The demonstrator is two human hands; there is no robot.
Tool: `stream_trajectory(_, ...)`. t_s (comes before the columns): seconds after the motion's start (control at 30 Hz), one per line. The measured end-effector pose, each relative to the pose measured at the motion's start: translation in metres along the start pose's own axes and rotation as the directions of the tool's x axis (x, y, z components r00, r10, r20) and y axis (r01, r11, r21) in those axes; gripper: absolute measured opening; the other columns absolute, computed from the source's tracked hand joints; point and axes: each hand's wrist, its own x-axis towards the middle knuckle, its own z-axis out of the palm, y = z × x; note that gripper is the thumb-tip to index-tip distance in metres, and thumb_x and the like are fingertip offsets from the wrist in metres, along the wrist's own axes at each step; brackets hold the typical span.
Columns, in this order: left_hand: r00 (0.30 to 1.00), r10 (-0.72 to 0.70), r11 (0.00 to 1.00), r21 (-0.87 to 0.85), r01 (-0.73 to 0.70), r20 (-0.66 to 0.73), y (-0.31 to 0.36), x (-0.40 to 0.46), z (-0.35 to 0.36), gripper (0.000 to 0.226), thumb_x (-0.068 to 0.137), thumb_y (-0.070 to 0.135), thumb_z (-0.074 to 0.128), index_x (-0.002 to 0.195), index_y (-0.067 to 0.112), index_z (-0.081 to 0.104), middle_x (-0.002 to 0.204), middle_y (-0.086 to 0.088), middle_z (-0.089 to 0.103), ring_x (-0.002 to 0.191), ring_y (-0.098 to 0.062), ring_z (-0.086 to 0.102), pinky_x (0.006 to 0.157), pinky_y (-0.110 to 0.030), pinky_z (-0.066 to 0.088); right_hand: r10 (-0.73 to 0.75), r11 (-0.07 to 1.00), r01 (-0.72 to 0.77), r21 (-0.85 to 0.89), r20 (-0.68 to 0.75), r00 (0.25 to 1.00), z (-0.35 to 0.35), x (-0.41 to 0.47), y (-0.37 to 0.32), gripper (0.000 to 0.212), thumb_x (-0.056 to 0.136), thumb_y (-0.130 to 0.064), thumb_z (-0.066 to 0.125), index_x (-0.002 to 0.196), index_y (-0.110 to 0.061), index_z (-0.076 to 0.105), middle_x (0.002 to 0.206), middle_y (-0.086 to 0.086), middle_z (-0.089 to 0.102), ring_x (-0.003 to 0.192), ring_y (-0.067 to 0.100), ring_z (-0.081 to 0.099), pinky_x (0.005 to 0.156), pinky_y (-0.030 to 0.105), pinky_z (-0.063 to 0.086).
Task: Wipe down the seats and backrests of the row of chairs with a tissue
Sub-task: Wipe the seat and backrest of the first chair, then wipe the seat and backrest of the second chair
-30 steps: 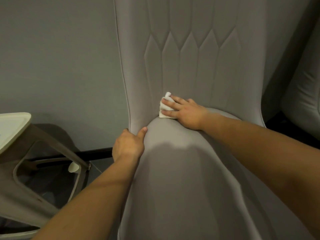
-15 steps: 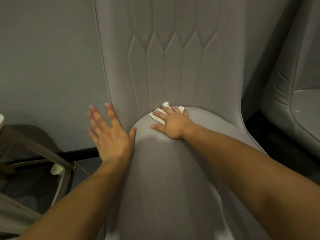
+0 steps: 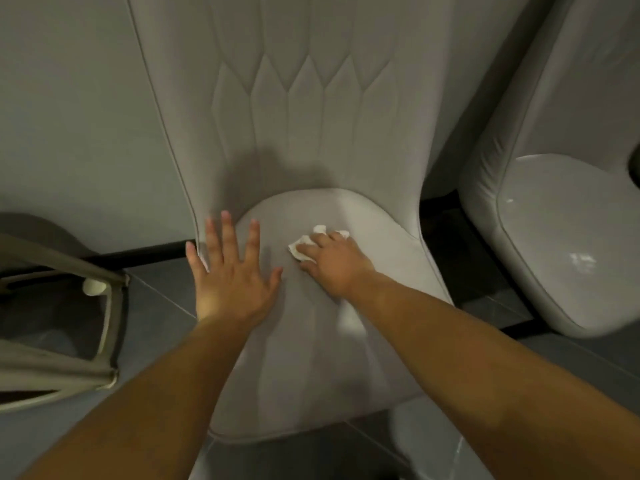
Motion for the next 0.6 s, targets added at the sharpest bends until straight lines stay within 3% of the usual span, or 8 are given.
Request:
stream_trajectory(0.1, 0.97, 0.001, 1.0, 0.029, -0.009, 0.243, -0.003, -0.02, -0.034, 0.083, 0.089, 0.072, 0.01, 0.155, 0.025, -0.009, 0.161, -0.014, -0.014, 0.142, -0.034, -0.027, 0.114, -0.06, -0.005, -0.003, 0.99, 0.033, -0.137, 0.214, 0.977, -0.025, -0.051, 0.02, 0.045, 0.104, -0.044, 0.037, 0.149, -0.038, 0.038, 0.157, 0.0, 0.032, 0.142, 0.03, 0.025, 0.116, 0.048, 0.02)
stream_trajectory(0.23, 0.887, 0.008, 0.998, 0.057, -0.038, 0.462, 0.006, -0.04, -0.105, 0.084, 0.089, 0.072, 0.019, 0.156, 0.024, 0.001, 0.163, -0.011, 0.0, 0.147, -0.034, -0.009, 0.116, -0.058, 0.002, 0.124, 0.992, -0.106, -0.073, 0.322, 0.939, -0.089, -0.106, 0.044, 0.045, 0.104, -0.052, 0.032, 0.145, -0.039, 0.046, 0.155, 0.003, 0.034, 0.144, 0.029, 0.024, 0.117, 0.045, 0.013)
stream_trajectory(0.33, 0.866, 0.07, 0.99, 0.072, -0.121, 0.494, 0.026, -0.037, -0.172, 0.08, 0.091, 0.067, 0.024, 0.155, 0.023, 0.007, 0.161, -0.011, 0.011, 0.147, -0.034, 0.002, 0.115, -0.055, 0.006, 0.157, 0.988, -0.143, -0.065, 0.308, 0.938, -0.154, -0.133, 0.059, 0.042, 0.105, -0.048, 0.034, 0.145, -0.042, 0.045, 0.151, 0.004, 0.038, 0.139, 0.03, 0.031, 0.116, 0.048, 0.02)
stream_trajectory(0.47, 0.866, 0.129, 0.98, 0.074, -0.187, 0.484, 0.063, -0.022, -0.264, 0.074, 0.091, 0.062, 0.028, 0.151, 0.021, 0.019, 0.148, -0.009, 0.035, 0.137, -0.031, 0.029, 0.11, -0.052, 0.025, 0.178, 0.984, -0.175, -0.032, 0.254, 0.951, -0.245, -0.169, 0.082, 0.039, 0.105, -0.044, 0.039, 0.143, -0.046, 0.045, 0.144, 0.004, 0.041, 0.133, 0.031, 0.038, 0.114, 0.049, 0.026)
stream_trajectory(0.6, 0.855, 0.201, 0.976, -0.022, -0.217, 0.478, 0.117, -0.002, -0.348, 0.064, 0.092, 0.057, 0.034, 0.144, 0.02, 0.033, 0.136, -0.008, 0.047, 0.123, -0.03, 0.045, 0.097, -0.046, 0.038, 0.117, 0.988, -0.079, -0.133, 0.304, 0.945, -0.323, -0.209, 0.118, 0.056, 0.1, -0.027, 0.049, 0.151, -0.042, 0.03, 0.155, 0.002, 0.032, 0.139, 0.033, 0.031, 0.112, 0.054, 0.029)
